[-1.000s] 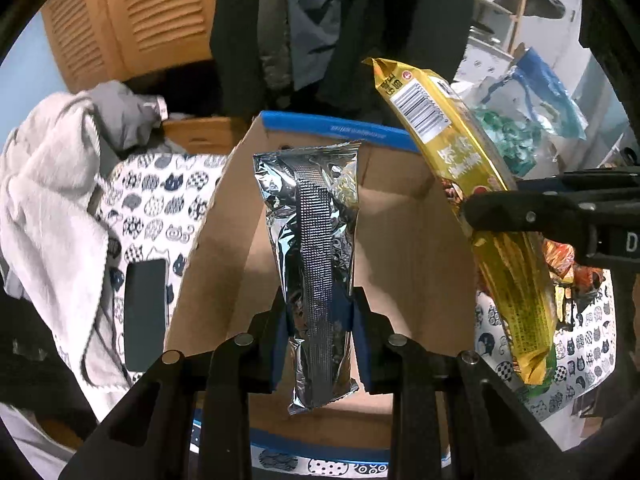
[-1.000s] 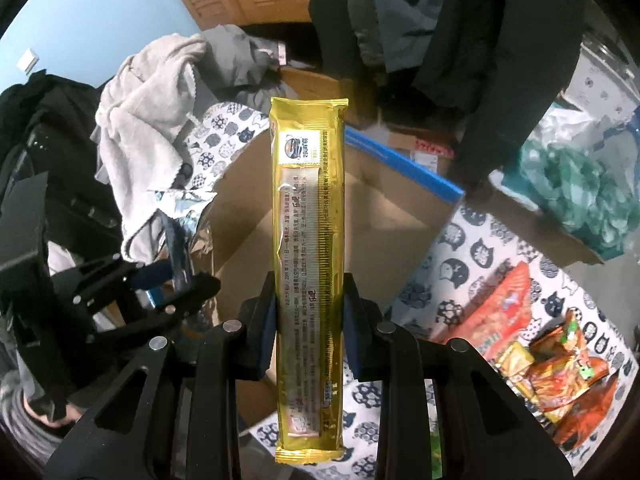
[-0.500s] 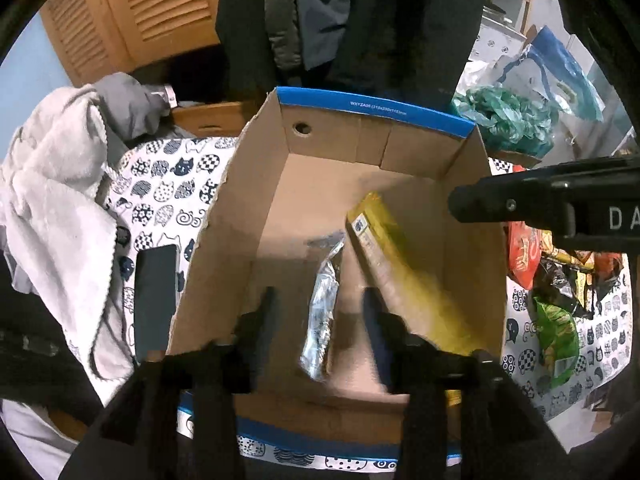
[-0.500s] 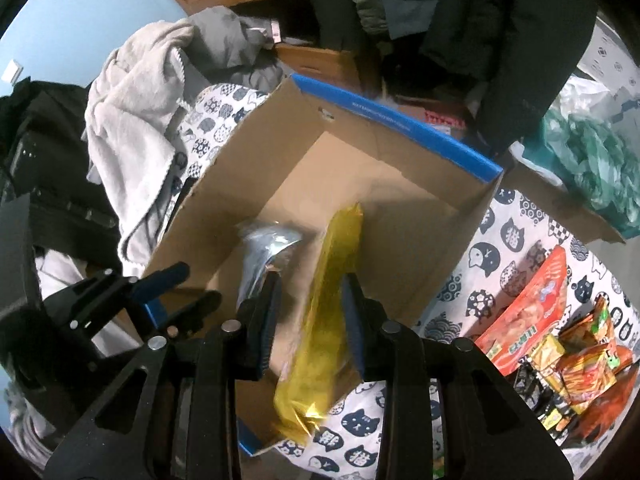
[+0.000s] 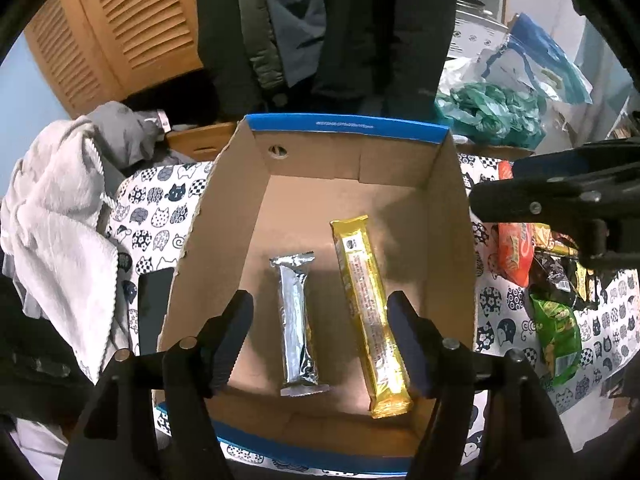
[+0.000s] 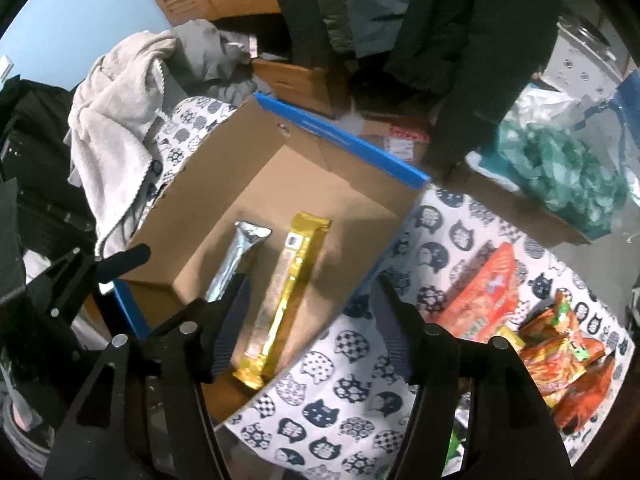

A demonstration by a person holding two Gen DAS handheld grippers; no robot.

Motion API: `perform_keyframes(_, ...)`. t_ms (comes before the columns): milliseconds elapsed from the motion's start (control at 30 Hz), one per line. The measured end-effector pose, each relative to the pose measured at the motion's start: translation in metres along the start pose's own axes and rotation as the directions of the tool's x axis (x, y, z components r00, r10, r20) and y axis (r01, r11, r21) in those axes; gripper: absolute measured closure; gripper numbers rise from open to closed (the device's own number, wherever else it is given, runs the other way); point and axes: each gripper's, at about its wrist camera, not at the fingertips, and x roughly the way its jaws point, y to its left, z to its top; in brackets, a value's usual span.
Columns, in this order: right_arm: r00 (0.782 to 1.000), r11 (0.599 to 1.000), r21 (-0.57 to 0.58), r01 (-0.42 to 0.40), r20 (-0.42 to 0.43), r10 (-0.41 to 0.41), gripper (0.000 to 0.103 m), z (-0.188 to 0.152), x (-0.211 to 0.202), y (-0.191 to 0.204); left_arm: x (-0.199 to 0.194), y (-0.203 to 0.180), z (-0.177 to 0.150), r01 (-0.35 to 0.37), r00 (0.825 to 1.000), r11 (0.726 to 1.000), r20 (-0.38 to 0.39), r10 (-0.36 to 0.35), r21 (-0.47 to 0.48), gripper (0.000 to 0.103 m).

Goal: Organize snacks
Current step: 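Move both tools back over the snack pile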

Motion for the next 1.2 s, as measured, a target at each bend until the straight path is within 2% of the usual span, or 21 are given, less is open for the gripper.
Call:
perform_keyframes(100, 1.000, 1.000, -0.011, 0.020, 0.011, -0.020, 0.038, -0.005, -0.008, -0.004, -0.001, -0.006, 0.001, 0.009, 1.000, 1.000, 0.001, -0.009, 0.010, 0.029)
perform_keyframes(167, 0.999, 0.999, -0.020, 0.035, 0.022, -0.035, 0.033, -0.011, -0.014, -0.007, 0.000, -0.009, 0.001, 0.013, 1.000, 1.000, -0.001, -0.013, 0.015, 0.029)
perform_keyframes(700, 0.994, 0.994, -0.004, 0.109, 0.027, -0.109, 0.031, -0.067, -0.047, -0.051, -0.017, -0.054, 0.008, 0.069, 0.998, 0.995, 0.009, -0.070, 0.077, 0.029)
perform_keyframes(833, 0.990, 0.991, 0.007, 0.137, 0.032, -0.137, 0.028, -0.081, -0.055, -0.066, -0.022, -0.068, 0.009, 0.092, 0.995, 0.991, 0.015, -0.094, 0.097, 0.025)
perform_keyframes(1200, 0.986, 0.982, 0.100, 0.157, 0.030, -0.161, 0.028, -0.121, -0.075, -0.113, -0.022, -0.109, 0.008, 0.126, 0.992, 0.978, -0.005, -0.127, 0.166, 0.025)
